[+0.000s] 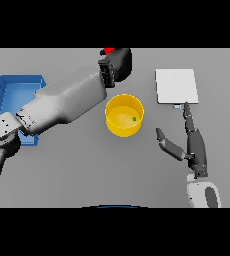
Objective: Pick up the red beaker and tilt it to pour out 1 green nut into yellow bowl. Pick up the yellow bowl and place it on the metallic measuring scale.
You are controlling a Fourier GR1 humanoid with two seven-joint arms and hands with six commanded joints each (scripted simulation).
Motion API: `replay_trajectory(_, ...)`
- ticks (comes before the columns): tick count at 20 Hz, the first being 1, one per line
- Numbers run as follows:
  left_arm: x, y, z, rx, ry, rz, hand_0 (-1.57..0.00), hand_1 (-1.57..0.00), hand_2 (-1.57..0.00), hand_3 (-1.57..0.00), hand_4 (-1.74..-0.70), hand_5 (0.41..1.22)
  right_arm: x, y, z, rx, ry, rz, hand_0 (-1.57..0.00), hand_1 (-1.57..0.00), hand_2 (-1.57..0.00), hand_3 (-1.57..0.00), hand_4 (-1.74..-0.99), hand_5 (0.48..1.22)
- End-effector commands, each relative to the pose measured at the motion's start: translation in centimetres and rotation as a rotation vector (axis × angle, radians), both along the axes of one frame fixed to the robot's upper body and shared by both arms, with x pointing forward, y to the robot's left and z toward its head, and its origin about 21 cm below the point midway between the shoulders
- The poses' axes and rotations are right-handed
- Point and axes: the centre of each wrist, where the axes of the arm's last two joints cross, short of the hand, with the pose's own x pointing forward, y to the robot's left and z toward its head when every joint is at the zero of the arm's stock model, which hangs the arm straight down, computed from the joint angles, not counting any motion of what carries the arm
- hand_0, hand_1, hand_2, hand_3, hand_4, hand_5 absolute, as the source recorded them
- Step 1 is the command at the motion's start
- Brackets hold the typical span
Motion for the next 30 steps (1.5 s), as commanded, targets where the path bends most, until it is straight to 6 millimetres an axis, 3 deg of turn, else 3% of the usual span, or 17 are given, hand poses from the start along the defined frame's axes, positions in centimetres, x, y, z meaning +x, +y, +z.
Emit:
replay_trajectory(1, 0.5, 0.2, 1.5, -0.026, -0.024, 0.003, -1.57, -1.57, -1.57, -1.49, -1.73, 1.221, 0.0, -0.2, 0.0, -0.004, 0.012, -0.006, 0.00, 0.00, 0.00, 0.00, -1.203, 0.592)
replay_trajectory(2, 1.1, 0.7, 3.2, -0.052, -0.046, 0.022, -1.57, -1.57, -1.40, -1.51, -1.68, 1.221, 0.1, -0.1, -0.1, -0.002, 0.015, -0.002, 0.00, 0.00, 0.00, 0.00, -1.201, 0.592)
replay_trajectory(4, 2.0, 1.4, 6.6, -0.129, -0.089, 0.043, -1.57, -1.57, -1.46, -1.04, -1.70, 1.221, 0.2, 0.1, -0.5, 0.008, 0.014, 0.004, 0.00, 0.00, 0.00, 0.00, -1.186, 0.596)
replay_trajectory(7, 3.5, 3.1, 11.2, -0.275, -0.146, 0.150, -1.57, -1.57, -1.51, -1.30, -1.71, 1.221, 0.3, -0.4, -0.2, 0.034, 0.000, 0.019, 0.00, 0.00, 0.00, 0.00, -1.182, 0.593)
replay_trajectory(9, 4.6, 5.7, 13.3, -0.422, -0.134, 0.249, -1.57, -1.57, -1.53, -1.40, -1.72, 1.221, 0.7, -0.5, -0.2, 0.053, -0.001, 0.028, 0.00, 0.00, 0.00, 0.00, -1.193, 0.597)
replay_trajectory(10, 5.0, 6.7, 14.0, -0.532, -0.130, 0.317, -1.57, -1.57, -1.54, -1.38, -1.72, 1.221, 0.6, -0.4, -0.3, 0.056, 0.000, 0.025, 0.00, 0.00, 0.00, 0.00, -1.200, 0.596)
replay_trajectory(14, 6.6, 14.6, 14.6, -0.987, -0.101, 0.581, -1.57, -1.57, -1.56, -1.37, -1.73, 1.221, 0.3, -0.4, -0.5, 0.067, 0.005, 0.049, 0.00, 0.00, 0.00, 0.00, -1.224, 0.592)
replay_trajectory(16, 6.8, 18.7, 13.3, -1.168, -0.067, 0.640, -1.57, -1.57, -1.56, -1.40, -1.74, 1.221, 0.6, -0.5, -0.4, 0.051, -0.006, 0.047, 0.00, 0.00, 0.00, 0.00, -1.222, 0.587)
replay_trajectory(22, 5.6, 26.7, 8.9, -1.615, -0.122, 0.836, -1.57, -1.57, -1.57, -1.43, -1.74, 1.221, 0.5, -1.4, -0.4, 0.033, -0.014, 0.064, 0.00, 0.00, 0.00, 0.00, -1.217, 0.599)
replay_trajectory(27, 2.2, 30.0, 2.6, -1.823, -0.196, 1.025, -1.57, -1.57, -1.57, -1.46, -1.74, 1.221, 0.7, -0.9, -0.1, -0.017, -0.009, 0.083, 0.00, 0.00, 0.00, 0.00, -1.212, 0.641)
replay_trajectory(30, -0.8, 30.2, -0.4, -1.880, -0.211, 1.097, -1.57, -1.57, -1.57, -1.45, -1.74, 1.221, 0.4, -1.0, -0.4, -0.020, 0.009, 0.090, 0.00, 0.00, 0.00, 0.00, -1.206, 0.657)
